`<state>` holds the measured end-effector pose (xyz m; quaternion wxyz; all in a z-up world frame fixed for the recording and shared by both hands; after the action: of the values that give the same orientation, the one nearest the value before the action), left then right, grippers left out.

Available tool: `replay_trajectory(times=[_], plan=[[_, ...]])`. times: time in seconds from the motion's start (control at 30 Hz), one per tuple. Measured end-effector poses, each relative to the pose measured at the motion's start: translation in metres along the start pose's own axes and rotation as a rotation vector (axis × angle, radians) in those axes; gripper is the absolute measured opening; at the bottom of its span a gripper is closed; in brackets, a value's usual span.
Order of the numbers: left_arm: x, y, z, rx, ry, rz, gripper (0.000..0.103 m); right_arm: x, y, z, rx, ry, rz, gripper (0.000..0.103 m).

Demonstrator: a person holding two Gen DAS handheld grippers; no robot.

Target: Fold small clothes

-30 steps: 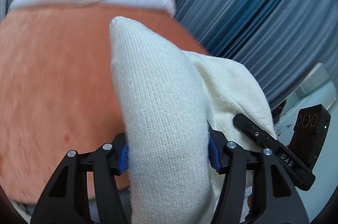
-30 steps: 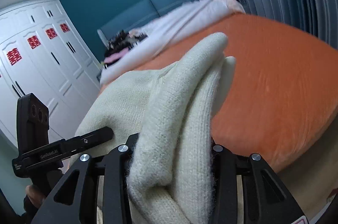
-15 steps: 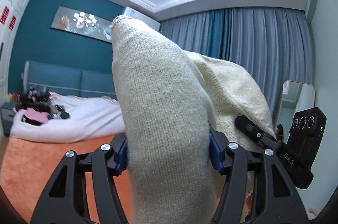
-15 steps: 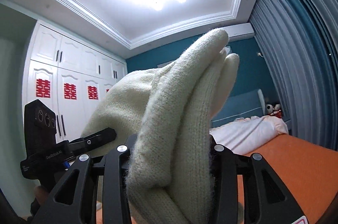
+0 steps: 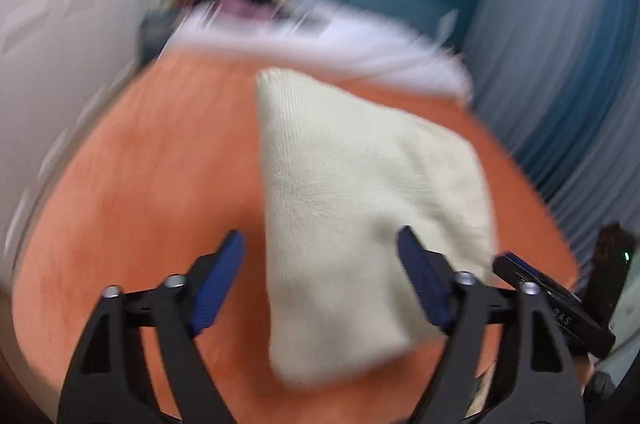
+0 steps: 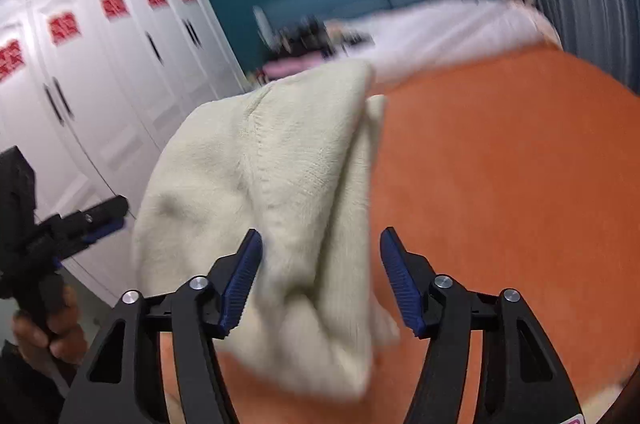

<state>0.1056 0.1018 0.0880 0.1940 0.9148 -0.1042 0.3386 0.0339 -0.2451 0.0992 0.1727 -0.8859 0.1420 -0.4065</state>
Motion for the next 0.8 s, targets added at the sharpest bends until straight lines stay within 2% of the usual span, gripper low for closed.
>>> replay_trajectory(times=[0.03, 0.1, 0.17, 0.23, 0.27, 0.33, 0.47, 0.57, 0.8], plan=[[-0.022, -0.015, 0.008, -0.004, -0.045, -0.047, 0.067, -0.035, 0.019, 0.014, -0.011, -0.092, 0.039, 0.045], [-0.057, -0.029, 0.014, 0.001, -0.079, -0.109, 0.068, -0.078, 0.038, 0.017, -0.028, -0.171, 0.079, 0.045], [-0.073, -0.027, 0.018, 0.007, -0.081, -0.122, 0.072, -0.094, 0.045, 0.017, -0.053, -0.222, 0.072, 0.046], [-0.078, -0.024, 0.023, -0.004, -0.072, -0.139, 0.081, -0.089, 0.047, 0.019, -0.060, -0.241, 0.070, 0.050], [-0.076, -0.023, 0.033, -0.013, -0.074, -0.152, 0.084, -0.080, 0.045, 0.022, -0.062, -0.234, 0.079, 0.059], [-0.074, -0.030, 0.054, -0.010, -0.086, -0.183, 0.086, -0.066, 0.046, 0.028, -0.045, -0.219, 0.101, 0.068], [-0.081, -0.040, 0.099, -0.026, -0.130, -0.235, 0.087, -0.057, 0.053, 0.072, -0.049, -0.250, 0.118, 0.069], [-0.081, -0.043, 0.112, -0.028, -0.155, -0.266, 0.087, -0.054, 0.057, 0.105, -0.087, -0.268, 0.132, 0.069], [-0.064, -0.026, 0.132, 0.015, -0.182, -0.179, 0.087, -0.053, 0.065, 0.157, -0.061, -0.331, 0.197, 0.073]])
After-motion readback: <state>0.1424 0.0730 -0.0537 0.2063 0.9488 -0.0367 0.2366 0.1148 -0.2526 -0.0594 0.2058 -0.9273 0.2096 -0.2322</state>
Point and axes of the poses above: each gripper's, at about its wrist camera, not at the fingertips, and z roughly the way its jaws point, y to its right, x to its top, the point moved 2 cm from there along z, roughly the way its jaws point, and after that the axes turned 4 degrees about z, right-handed, at the moved point
